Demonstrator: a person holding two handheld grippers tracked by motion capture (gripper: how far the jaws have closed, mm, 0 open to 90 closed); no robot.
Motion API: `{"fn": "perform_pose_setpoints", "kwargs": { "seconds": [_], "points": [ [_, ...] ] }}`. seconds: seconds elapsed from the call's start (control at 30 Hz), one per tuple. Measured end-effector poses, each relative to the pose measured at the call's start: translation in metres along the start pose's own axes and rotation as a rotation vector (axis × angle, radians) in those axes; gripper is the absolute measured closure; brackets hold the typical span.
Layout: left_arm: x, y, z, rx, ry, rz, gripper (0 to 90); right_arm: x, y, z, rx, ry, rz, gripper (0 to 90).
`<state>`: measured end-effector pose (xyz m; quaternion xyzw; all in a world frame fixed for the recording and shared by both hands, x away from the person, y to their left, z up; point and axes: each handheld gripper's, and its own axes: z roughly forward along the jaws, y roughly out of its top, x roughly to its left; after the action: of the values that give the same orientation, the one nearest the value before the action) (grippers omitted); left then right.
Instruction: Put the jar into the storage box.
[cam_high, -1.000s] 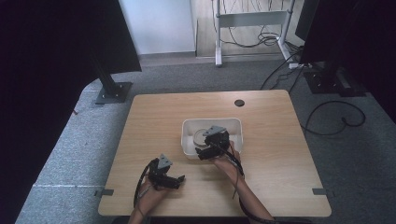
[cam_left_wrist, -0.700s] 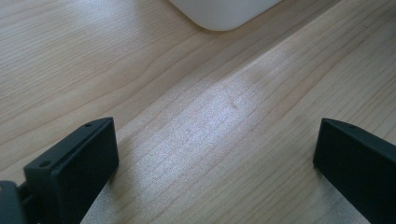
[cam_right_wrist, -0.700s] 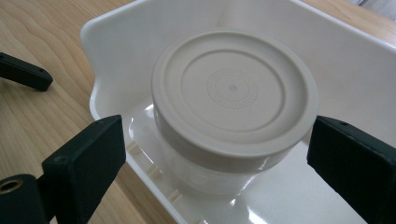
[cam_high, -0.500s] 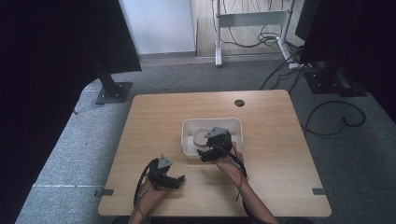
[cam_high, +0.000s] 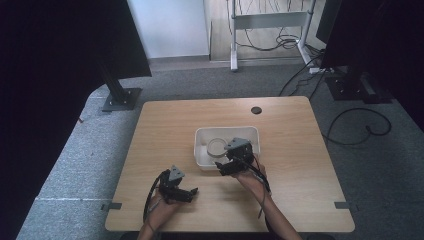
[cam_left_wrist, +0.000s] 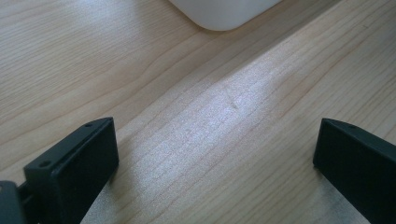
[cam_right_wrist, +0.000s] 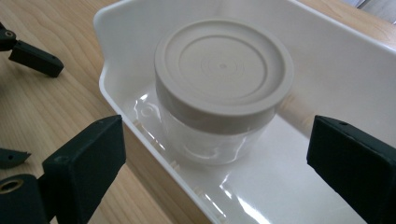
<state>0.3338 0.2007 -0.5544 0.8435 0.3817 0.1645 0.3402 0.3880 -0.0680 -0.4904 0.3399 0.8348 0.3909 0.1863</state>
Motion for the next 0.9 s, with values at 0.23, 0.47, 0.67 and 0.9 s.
{"fn": "perform_pose_setpoints", "kwargs": {
  "seconds": [0.23,0.47,0.67,0.9],
  "points": [
    [0.0,0.0,0.0,-0.001,0.0,-0.001,0.0,-0.003,-0.009,-0.006,0.008,0.004,0.006,4.6],
    [0.0,0.0,0.0,-0.002,0.0,-0.002,0.0,-0.006,-0.015,-0.015,-0.009,0.006,0.008,4.6],
    [0.0,0.0,0.0,-0.002,0.001,-0.001,0.0,-0.008,-0.02,-0.022,-0.013,0.006,0.01,4.6],
    [0.0,0.0,0.0,-0.001,0.0,-0.002,0.0,-0.011,-0.028,-0.03,-0.019,0.005,0.019,4.6]
  ]
}}
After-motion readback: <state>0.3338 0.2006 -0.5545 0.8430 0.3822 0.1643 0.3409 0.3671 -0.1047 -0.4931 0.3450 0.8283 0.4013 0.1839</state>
